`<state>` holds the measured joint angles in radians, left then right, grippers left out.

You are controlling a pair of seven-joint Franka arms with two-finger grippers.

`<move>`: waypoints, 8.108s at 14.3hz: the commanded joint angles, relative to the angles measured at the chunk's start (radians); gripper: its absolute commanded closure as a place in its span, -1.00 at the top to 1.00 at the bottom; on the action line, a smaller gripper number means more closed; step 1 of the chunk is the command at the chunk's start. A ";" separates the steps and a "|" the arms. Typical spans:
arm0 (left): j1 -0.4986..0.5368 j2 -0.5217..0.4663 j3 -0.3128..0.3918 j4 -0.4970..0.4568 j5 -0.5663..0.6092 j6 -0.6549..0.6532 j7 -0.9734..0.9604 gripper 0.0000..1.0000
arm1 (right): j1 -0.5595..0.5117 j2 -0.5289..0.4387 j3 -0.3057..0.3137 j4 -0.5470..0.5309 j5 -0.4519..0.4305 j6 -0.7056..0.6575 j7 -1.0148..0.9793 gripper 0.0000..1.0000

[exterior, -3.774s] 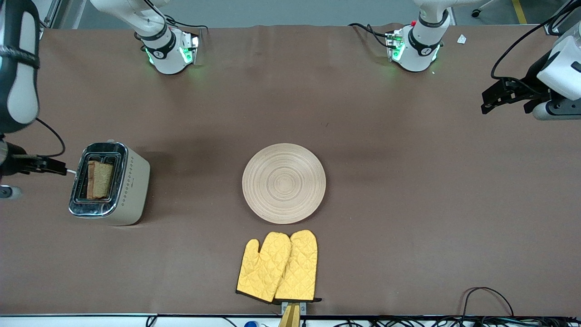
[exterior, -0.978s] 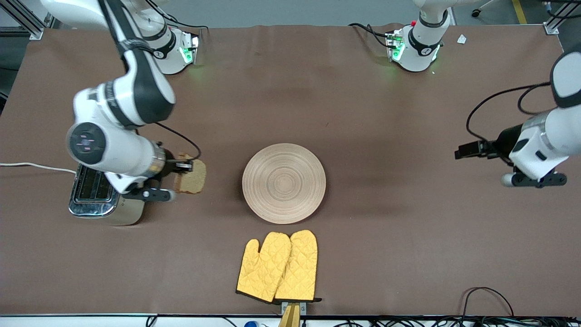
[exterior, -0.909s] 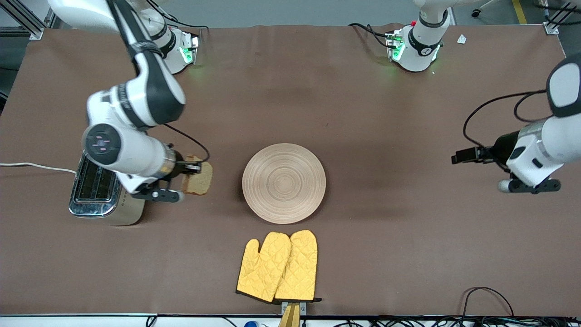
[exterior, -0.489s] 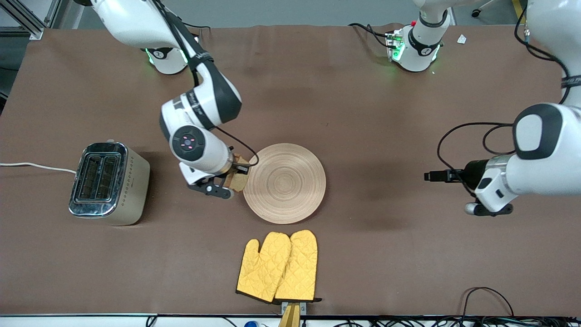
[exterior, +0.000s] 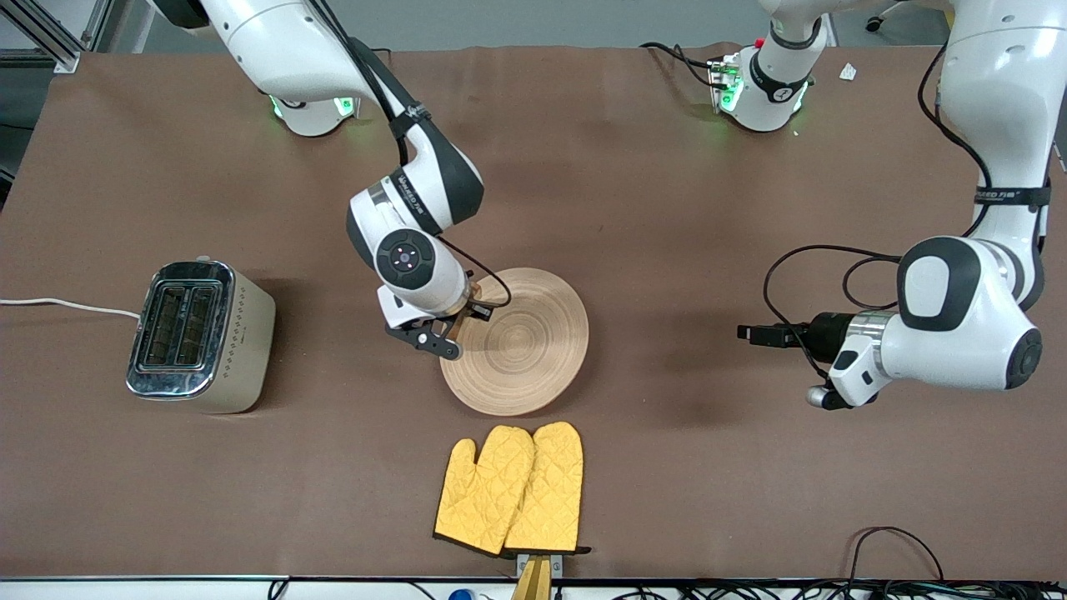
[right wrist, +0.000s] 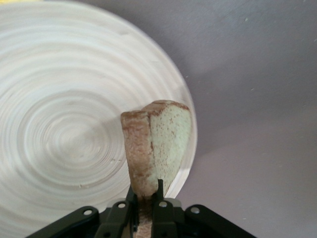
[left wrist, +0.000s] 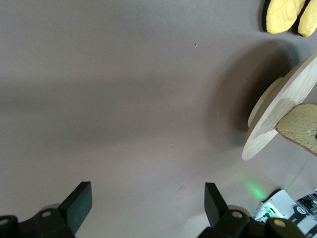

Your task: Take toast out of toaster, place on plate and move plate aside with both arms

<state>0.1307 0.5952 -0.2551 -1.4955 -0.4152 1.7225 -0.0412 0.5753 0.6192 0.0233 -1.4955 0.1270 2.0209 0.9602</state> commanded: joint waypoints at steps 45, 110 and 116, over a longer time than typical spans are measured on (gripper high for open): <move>-0.309 0.307 0.000 0.026 -0.843 0.496 0.609 -1.00 | -0.393 -0.724 -0.229 -0.108 -0.167 -0.415 -0.928 1.00; -0.221 -0.420 0.095 0.128 0.461 -0.188 -0.145 1.00 | -0.578 -0.705 -0.062 -0.062 -0.150 -0.458 -0.956 1.00; -0.157 -0.697 0.100 -0.171 0.446 -0.185 -0.058 1.00 | -0.580 -0.707 -0.063 -0.065 -0.148 -0.456 -0.956 1.00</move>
<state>-0.0580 0.0223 -0.1583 -1.5103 0.0279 1.5133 -0.1240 0.0167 -0.0857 -0.0511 -1.5623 -0.0261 1.5637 0.0066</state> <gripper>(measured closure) 0.000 0.000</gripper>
